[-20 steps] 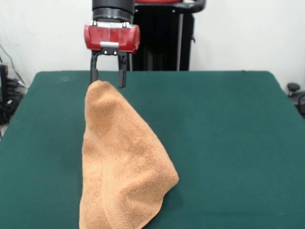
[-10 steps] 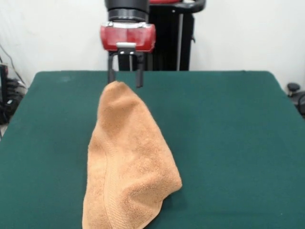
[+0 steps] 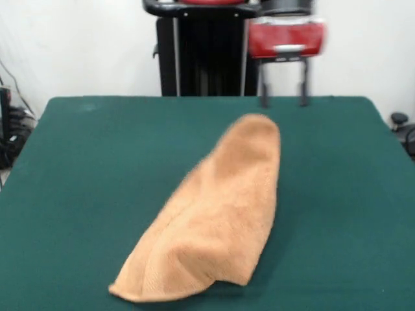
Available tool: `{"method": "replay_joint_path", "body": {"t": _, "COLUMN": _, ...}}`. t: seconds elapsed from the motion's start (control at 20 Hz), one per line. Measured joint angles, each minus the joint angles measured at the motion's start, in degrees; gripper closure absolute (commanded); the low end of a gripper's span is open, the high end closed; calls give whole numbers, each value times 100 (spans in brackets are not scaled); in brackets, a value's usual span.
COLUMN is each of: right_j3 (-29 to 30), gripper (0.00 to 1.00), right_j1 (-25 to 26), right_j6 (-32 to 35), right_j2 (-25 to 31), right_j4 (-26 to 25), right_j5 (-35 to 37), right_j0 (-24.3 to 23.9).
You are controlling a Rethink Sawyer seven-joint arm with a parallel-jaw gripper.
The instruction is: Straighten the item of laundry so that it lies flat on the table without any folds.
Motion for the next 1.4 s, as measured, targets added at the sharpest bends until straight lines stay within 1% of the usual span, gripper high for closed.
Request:
{"method": "replay_joint_path", "body": {"t": 0.05, "right_j3": -26, "gripper": 0, "right_j1": 1, "right_j6": 1, "right_j2": -50, "right_j4": 80, "right_j5": 51, "right_j0": 147}}
{"method": "replay_joint_path", "body": {"t": 0.2, "right_j3": -203, "gripper": 0, "right_j1": 50, "right_j6": 5, "right_j2": -315, "right_j4": 506, "right_j5": 301, "right_j0": 905}}
{"method": "replay_joint_path", "body": {"t": 0.25, "right_j3": -337, "gripper": 0, "right_j1": 107, "right_j6": 18, "right_j2": -461, "right_j4": 763, "right_j5": 440, "right_j0": 1318}}
{"method": "replay_joint_path", "body": {"t": 0.35, "right_j3": -466, "gripper": 0, "right_j1": 150, "right_j6": 29, "right_j2": -561, "right_j4": 994, "right_j5": 557, "right_j0": 1646}}
{"method": "replay_joint_path", "body": {"t": 0.55, "right_j3": -670, "gripper": 0, "right_j1": 215, "right_j6": 31, "right_j2": -654, "right_j4": 1349, "right_j5": 746, "right_j0": 2001}}
{"method": "replay_joint_path", "body": {"t": 0.65, "right_j3": -735, "gripper": 0, "right_j1": 208, "right_j6": 32, "right_j2": -660, "right_j4": 1499, "right_j5": 803, "right_j0": 2046}}
{"method": "replay_joint_path", "body": {"t": 0.75, "right_j3": -756, "gripper": 0, "right_j1": 177, "right_j6": 32, "right_j2": -666, "right_j4": 1620, "right_j5": 807, "right_j0": 1989}}
{"method": "replay_joint_path", "body": {"t": 1.1, "right_j3": -757, "gripper": 0, "right_j1": 190, "right_j6": 32, "right_j2": -738, "right_j4": 1730, "right_j5": 837, "right_j0": 1559}}
{"method": "replay_joint_path", "body": {"t": 1.15, "right_j3": -765, "gripper": 0, "right_j1": 214, "right_j6": 32, "right_j2": -844, "right_j4": 1751, "right_j5": 911, "right_j0": 1464}}
{"method": "replay_joint_path", "body": {"t": 1.3, "right_j3": -809, "gripper": 0, "right_j1": 234, "right_j6": 32, "right_j2": -1025, "right_j4": 1758, "right_j5": 1110, "right_j0": 1406}}
{"method": "replay_joint_path", "body": {"t": 1.4, "right_j3": -880, "gripper": 0, "right_j1": 232, "right_j6": 32, "right_j2": -1249, "right_j4": 1757, "right_j5": 1435, "right_j0": 1400}}
